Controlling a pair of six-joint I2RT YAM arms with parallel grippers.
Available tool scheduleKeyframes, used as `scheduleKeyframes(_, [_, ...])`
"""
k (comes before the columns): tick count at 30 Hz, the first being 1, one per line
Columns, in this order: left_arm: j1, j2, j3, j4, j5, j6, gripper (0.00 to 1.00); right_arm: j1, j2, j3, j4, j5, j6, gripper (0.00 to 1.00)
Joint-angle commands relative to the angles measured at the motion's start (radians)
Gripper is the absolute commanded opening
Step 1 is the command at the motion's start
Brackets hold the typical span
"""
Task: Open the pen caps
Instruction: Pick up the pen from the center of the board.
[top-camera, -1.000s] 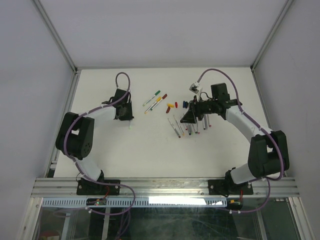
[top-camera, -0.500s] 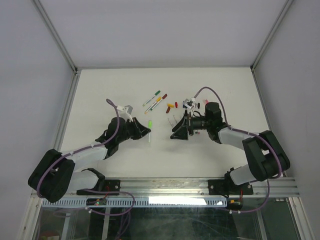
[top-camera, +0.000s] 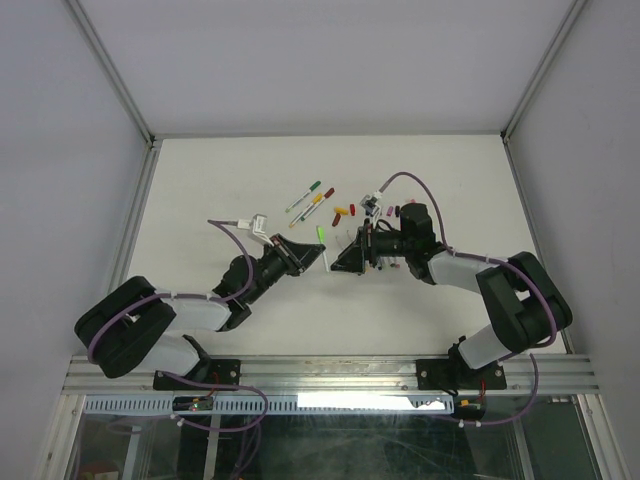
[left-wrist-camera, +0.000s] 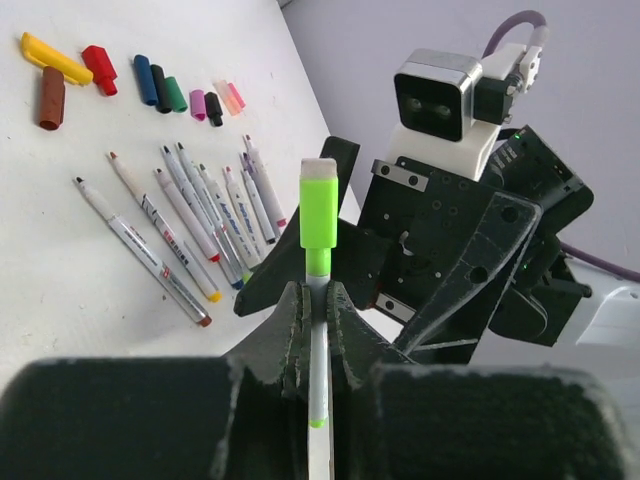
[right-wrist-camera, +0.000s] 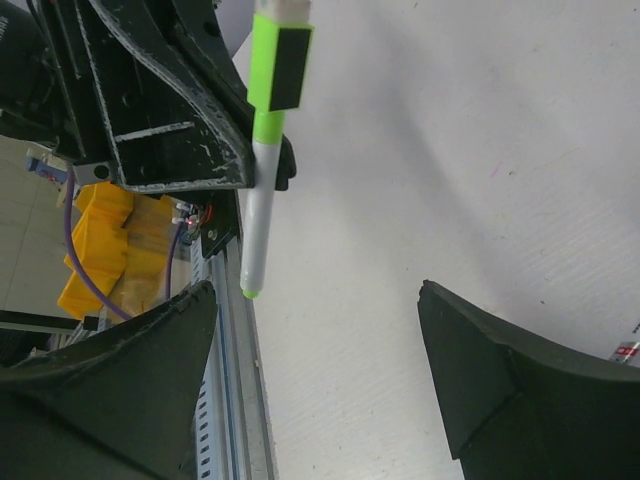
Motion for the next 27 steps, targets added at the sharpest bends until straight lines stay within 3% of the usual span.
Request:
scheduleKeyframes(1, [-0.032,0.045,0.022,0.178,-0.092,-0.043,0.00,0.010,-0.032,0.023,0.127,-0.032,0.072,0.83])
scheduleKeyframes(13, [-0.095,0.113,0.055,0.210,-0.131,-0.039,0.00,0.038,-0.021,0.051,0.076,-0.028,0.064,0.60])
scheduleKeyframes(19, [-0.111,0.154,0.054,0.256,-0.135,-0.037,0.00,0.040,-0.025,0.065,0.052,-0.028,0.064,0.60])
scheduleKeyframes(20, [-0.111,0.154,0.052,0.272,-0.136,-0.034,0.00,0.039,-0.024,0.073,0.037,-0.045,0.050,0.22])
scheduleKeyframes(21, [-0.111,0.151,0.048,0.278,-0.138,-0.032,0.00,0.038,-0.021,0.083,0.011,-0.049,0.034,0.08])
scheduleKeyframes(23, [-0.111,0.137,0.042,0.280,-0.141,-0.020,0.00,0.038,-0.015,0.095,-0.025,-0.057,0.019,0.00])
scheduleKeyframes(27, [-0.113,0.103,0.038,0.247,-0.150,-0.004,0.00,0.040,-0.003,0.101,-0.030,-0.073,0.030,0.02])
